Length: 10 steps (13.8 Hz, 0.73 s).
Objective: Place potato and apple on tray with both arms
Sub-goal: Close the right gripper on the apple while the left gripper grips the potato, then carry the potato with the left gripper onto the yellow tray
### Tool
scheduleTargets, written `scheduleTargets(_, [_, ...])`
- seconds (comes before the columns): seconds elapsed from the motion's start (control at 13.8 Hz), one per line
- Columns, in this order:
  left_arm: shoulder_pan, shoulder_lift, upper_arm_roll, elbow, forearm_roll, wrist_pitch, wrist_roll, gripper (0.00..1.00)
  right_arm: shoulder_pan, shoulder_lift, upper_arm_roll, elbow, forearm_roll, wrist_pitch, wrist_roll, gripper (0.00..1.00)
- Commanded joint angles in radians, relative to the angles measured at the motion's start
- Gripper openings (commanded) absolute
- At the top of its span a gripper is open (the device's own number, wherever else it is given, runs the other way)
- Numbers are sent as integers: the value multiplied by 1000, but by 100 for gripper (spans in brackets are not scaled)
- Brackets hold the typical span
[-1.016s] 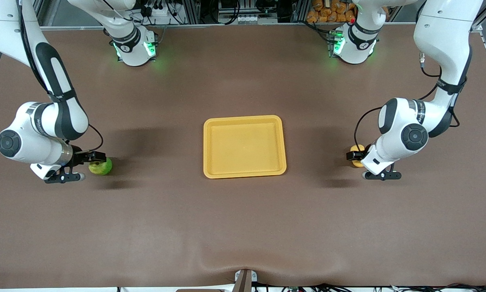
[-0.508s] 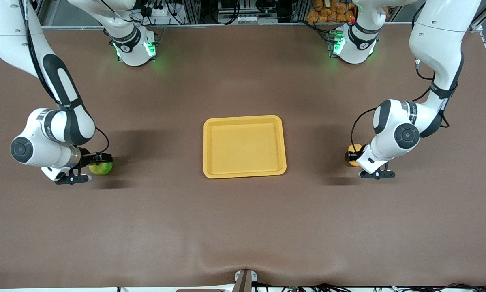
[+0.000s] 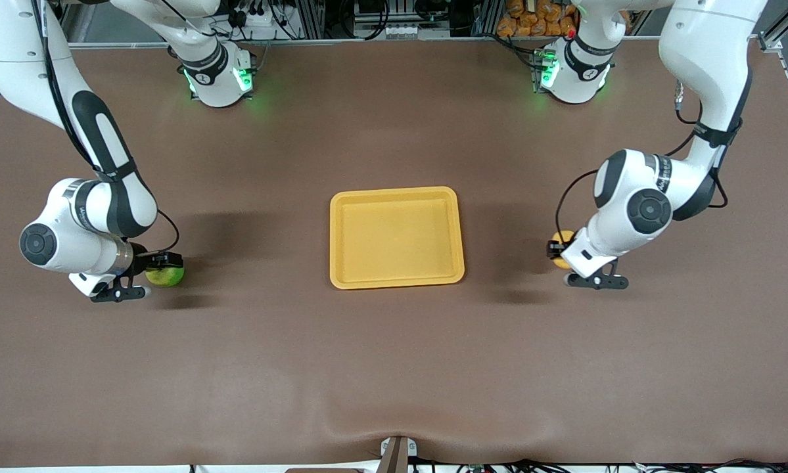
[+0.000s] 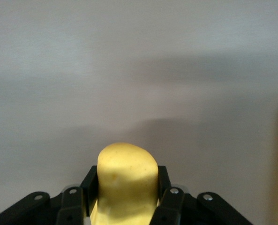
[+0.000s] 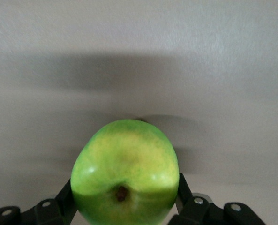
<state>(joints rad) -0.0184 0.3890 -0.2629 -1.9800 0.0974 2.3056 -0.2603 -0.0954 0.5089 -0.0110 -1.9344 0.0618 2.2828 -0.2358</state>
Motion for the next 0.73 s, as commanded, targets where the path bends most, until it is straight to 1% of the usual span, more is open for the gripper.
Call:
scheduleTargets(0.0, [-38,8,-45,64,18,-43,-59,9,20,-18,8,49,10,-16,-54,9])
scheduleTargets(0.07, [-73,8,-45,79,16,-43,-65,7,37,-38,8,61,10,-16,-72,0])
scheduleTargets(0.15, [-104,22,-45,99,15,-43,-83,6,60,-62,9,68,10,-22,-83,0])
scheduleTargets(0.22, [-126,33,-45,114,15,-43,-123,3,89,-85,10,72,10,-57,-83,0])
scheduleTargets(0.29, [-156,39,-44,128,18,-43,-170,1,118,-99,10,93,10,-119,-82,0])
scheduleTargets(0.44, [-210,74,-44,171,18,-43,-215,1,187,-96,11,181,18,-291,-74,0])
scheduleTargets(0.51, [-234,96,-44,188,18,-43,-247,1,230,-93,11,213,18,-334,-74,0])
scheduleTargets(0.58, [-261,109,-44,199,18,-45,-293,1,268,-92,11,219,39,-335,-76,0])
scheduleTargets(0.65, [-290,117,-42,201,18,-43,-331,1,301,-92,11,221,91,-333,-77,0])
